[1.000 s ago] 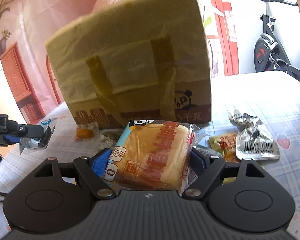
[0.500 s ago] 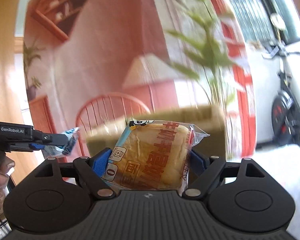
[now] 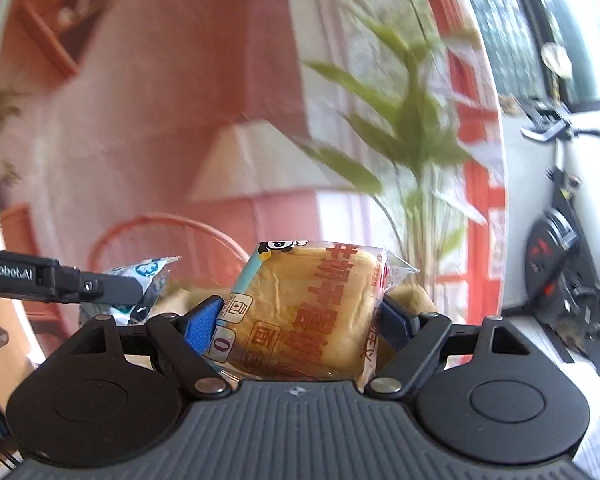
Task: Organize snacks
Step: 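Carry both packets over the box and open both tools to drop them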
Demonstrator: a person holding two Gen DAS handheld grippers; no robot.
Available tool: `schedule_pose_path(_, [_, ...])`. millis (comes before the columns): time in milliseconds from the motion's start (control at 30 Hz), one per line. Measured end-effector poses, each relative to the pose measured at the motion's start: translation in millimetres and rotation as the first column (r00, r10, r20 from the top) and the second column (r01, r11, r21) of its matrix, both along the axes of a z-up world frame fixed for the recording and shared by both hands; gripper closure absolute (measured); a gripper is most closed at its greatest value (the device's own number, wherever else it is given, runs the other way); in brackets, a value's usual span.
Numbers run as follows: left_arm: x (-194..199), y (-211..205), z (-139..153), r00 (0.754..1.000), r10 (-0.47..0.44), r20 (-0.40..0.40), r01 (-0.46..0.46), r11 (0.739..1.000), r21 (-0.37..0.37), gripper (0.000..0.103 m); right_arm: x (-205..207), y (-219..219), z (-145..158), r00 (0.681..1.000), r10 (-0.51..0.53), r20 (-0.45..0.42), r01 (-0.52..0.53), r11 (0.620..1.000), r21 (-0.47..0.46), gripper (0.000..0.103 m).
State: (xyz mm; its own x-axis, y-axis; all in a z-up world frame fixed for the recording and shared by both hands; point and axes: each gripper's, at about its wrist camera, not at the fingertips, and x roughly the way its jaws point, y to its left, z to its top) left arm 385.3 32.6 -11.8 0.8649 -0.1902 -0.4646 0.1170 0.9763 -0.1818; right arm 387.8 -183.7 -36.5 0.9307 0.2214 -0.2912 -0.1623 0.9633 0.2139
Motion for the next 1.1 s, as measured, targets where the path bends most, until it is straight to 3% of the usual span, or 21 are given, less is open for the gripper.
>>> schedule_pose_path(267, [21.3, -2.9, -24.8, 0.997, 0.019, -0.075, -0.014, 0.998, 0.064, 0.057, 25.6, 9.0, -21.6, 0.997, 0.023, -0.079, -0.028, 0.998, -0.059, 0.02])
schedule_pose_path(367, [20.4, -0.8, -25.2, 0.997, 0.002, -0.073, 0.003, 0.998, 0.065, 0.038, 29.4, 14.5, -27.3, 0.993, 0.025, -0.114, -0.033, 0.997, -0.074, 0.019])
schedule_pose_path(433, [15.2, 1.6, -21.6, 0.999, -0.005, -0.044, 0.008, 0.998, 0.065, 0.034, 27.5, 16.2, -29.7, 0.992, 0.015, -0.123, -0.024, 0.997, -0.077, 0.018])
schedule_pose_path(833, [-43.3, 23.7, -5.0, 0.999, -0.044, 0.009, 0.044, 0.998, 0.053, 0.032, -23.5, 5.7, -11.8, 0.998, 0.055, -0.016, -0.056, 0.998, -0.028, 0.014])
schedule_pose_path(967, [-74.6, 32.2, -6.6, 0.998, -0.058, 0.026, 0.057, 0.997, 0.061, 0.032, -52.9, -4.2, -10.6, 0.998, 0.069, 0.008, -0.069, 0.998, 0.0, 0.014])
schedule_pose_path(1100, [-99.7, 41.5, -17.1, 0.998, -0.055, 0.014, 0.055, 0.998, 0.016, 0.032, -83.9, -10.6, -14.4, 0.997, 0.072, 0.029, -0.072, 0.997, -0.016, 0.015])
